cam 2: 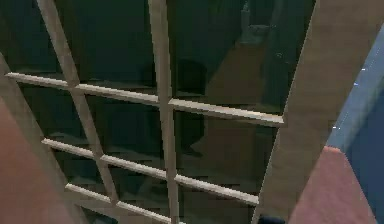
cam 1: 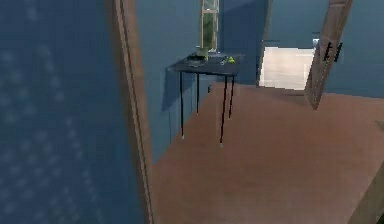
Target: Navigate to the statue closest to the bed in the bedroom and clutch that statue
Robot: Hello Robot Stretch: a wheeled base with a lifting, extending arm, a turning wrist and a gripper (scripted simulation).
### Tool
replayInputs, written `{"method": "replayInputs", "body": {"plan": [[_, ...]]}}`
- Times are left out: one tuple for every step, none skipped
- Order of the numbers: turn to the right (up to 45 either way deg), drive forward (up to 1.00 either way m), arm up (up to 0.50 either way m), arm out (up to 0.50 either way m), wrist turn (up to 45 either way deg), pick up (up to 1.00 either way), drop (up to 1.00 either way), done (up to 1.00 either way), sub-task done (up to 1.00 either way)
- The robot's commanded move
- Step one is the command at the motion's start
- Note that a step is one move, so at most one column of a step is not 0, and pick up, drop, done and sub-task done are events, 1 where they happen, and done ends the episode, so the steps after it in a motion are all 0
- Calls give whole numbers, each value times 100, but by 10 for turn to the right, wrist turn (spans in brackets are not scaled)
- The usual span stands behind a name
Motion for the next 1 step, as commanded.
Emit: {"method": "replayInputs", "body": {"plan": [[240,0,0,0,0,0,0,0,0]]}}
